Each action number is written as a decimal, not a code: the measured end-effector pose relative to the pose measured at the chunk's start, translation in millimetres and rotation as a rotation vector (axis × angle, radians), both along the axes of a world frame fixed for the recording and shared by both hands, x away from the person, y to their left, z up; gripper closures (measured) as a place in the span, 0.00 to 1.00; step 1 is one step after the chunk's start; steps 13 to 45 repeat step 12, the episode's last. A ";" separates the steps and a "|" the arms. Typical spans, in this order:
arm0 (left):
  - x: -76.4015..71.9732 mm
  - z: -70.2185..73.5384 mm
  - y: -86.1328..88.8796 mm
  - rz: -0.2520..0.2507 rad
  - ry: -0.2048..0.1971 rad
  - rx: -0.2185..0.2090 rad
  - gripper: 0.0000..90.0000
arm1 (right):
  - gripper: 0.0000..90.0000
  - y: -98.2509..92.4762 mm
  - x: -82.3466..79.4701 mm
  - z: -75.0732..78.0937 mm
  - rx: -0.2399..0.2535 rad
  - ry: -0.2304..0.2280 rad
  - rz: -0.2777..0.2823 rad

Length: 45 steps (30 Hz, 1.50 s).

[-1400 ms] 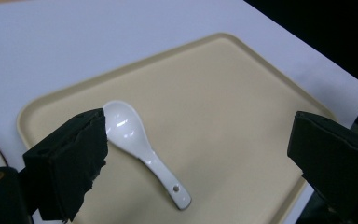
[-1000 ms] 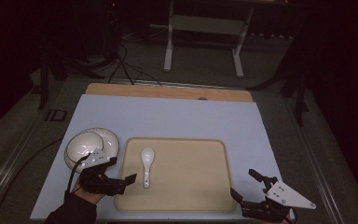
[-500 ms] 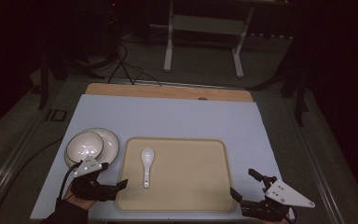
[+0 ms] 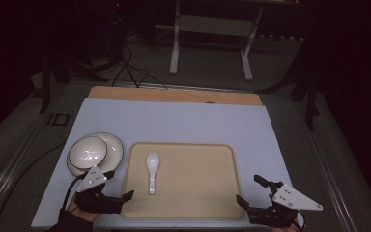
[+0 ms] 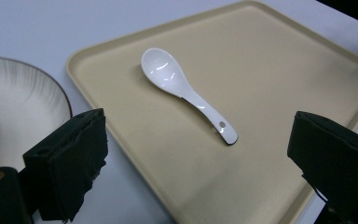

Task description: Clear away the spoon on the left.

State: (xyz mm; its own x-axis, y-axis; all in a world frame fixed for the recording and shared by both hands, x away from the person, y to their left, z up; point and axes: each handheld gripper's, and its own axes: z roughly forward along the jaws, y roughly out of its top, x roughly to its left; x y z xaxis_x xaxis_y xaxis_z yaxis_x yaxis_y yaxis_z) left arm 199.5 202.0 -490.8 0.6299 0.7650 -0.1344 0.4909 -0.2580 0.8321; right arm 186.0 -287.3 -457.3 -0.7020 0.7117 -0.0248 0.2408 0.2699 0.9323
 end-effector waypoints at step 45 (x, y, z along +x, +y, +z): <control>1.4 -1.8 6.6 -0.029 -0.027 -0.118 0.06 | 0.15 0.2 -0.2 -0.2 -0.007 0.005 0.008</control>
